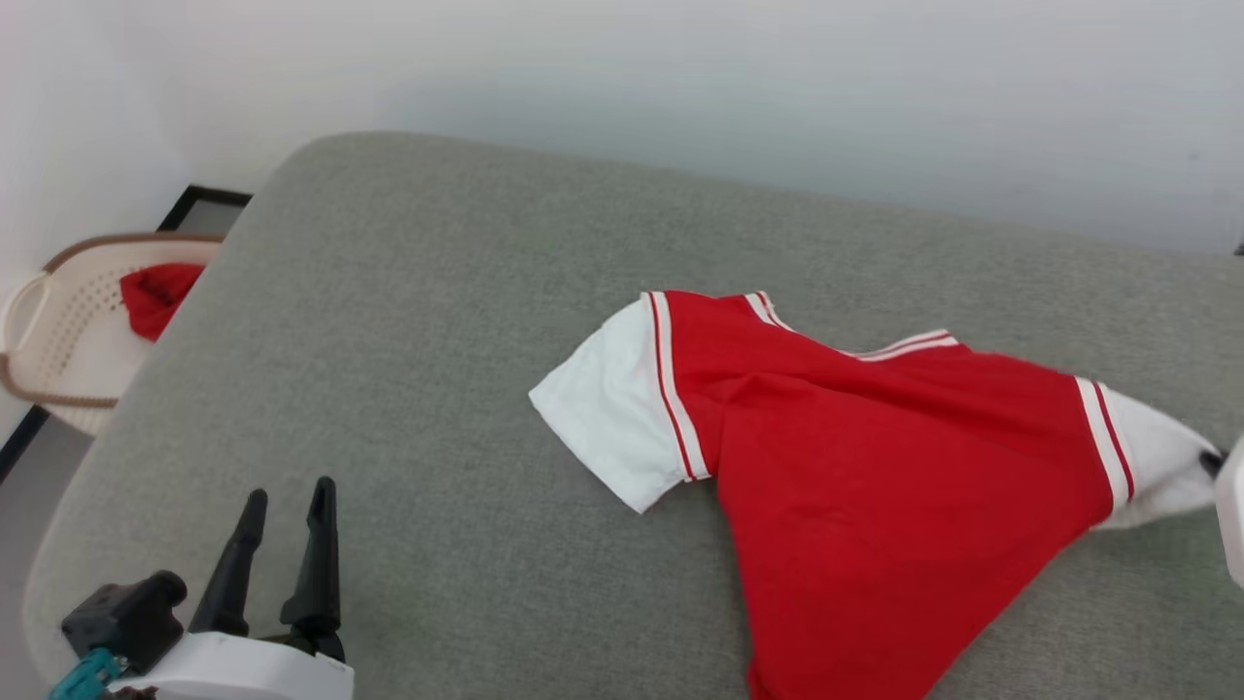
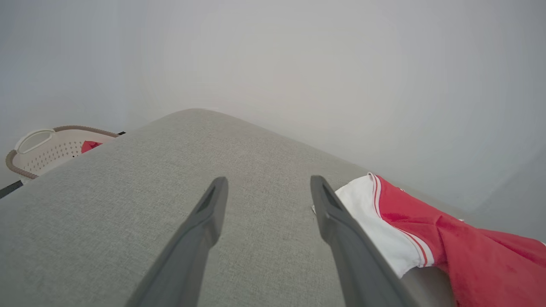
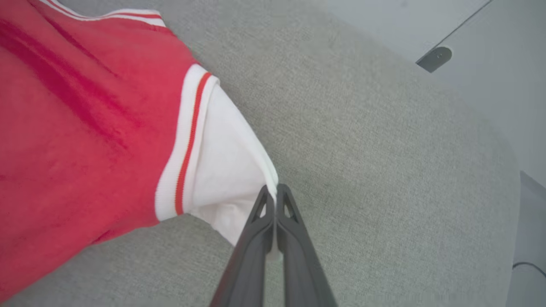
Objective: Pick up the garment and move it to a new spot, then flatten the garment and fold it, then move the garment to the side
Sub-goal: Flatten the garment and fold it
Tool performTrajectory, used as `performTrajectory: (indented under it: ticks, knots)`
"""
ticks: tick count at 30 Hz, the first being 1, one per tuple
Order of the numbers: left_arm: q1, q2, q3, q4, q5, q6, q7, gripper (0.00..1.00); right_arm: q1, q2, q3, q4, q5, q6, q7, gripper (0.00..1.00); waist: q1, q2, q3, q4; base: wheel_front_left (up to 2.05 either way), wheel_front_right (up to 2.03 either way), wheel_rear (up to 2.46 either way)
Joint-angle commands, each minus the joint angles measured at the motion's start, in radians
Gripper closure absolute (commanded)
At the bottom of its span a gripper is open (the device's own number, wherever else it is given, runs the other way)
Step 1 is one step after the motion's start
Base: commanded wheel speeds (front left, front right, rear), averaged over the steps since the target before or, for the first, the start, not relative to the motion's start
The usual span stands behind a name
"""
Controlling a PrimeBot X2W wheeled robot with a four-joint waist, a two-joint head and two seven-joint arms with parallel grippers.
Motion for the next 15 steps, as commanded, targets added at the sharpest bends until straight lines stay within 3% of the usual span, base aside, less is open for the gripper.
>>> performTrajectory:
  ticks: [1, 9, 10, 11, 12, 15]
  knots:
    - [0.007, 0.006, -0.001, -0.003, 0.006, 0.003, 0.004, 0.00, 0.021, 0.006, -0.014, 0.011, -0.004, -0.001, -0.007, 1.00, 0.0000, 0.0000, -0.019, -0.019, 0.00, 0.00, 0.00]
    - [0.000, 0.017, -0.016, -0.002, 0.011, 0.006, 0.025, 0.00, 0.075, 0.060, -0.054, 0.098, -0.020, -0.001, -0.067, 1.00, 0.0000, 0.0000, -0.031, -0.031, 0.00, 0.00, 0.00]
    - [0.000, 0.019, -0.016, -0.003, 0.012, 0.008, 0.026, 0.00, 0.073, 0.065, -0.053, 0.108, -0.026, -0.001, -0.081, 0.75, 0.0000, 0.0000, -0.032, -0.034, 0.00, 0.00, 0.00]
    - [0.001, 0.021, -0.015, -0.004, 0.013, 0.010, 0.028, 0.00, 0.068, 0.071, -0.047, 0.113, -0.031, -0.001, -0.099, 0.29, 0.0000, 0.0000, -0.034, -0.037, 0.00, 0.00, 0.00]
    - [0.002, 0.024, -0.013, -0.006, 0.013, 0.012, 0.029, 0.00, 0.061, 0.079, -0.047, 0.120, -0.033, -0.001, -0.114, 0.00, 0.0000, 0.0000, -0.036, -0.041, 0.00, 0.00, 0.00]
    - [0.010, 0.033, -0.008, -0.014, 0.007, 0.014, 0.035, 0.00, 0.039, 0.087, -0.038, 0.130, -0.040, -0.001, -0.140, 0.00, 0.0000, 0.0000, -0.042, -0.058, 0.00, 0.00, 0.00]
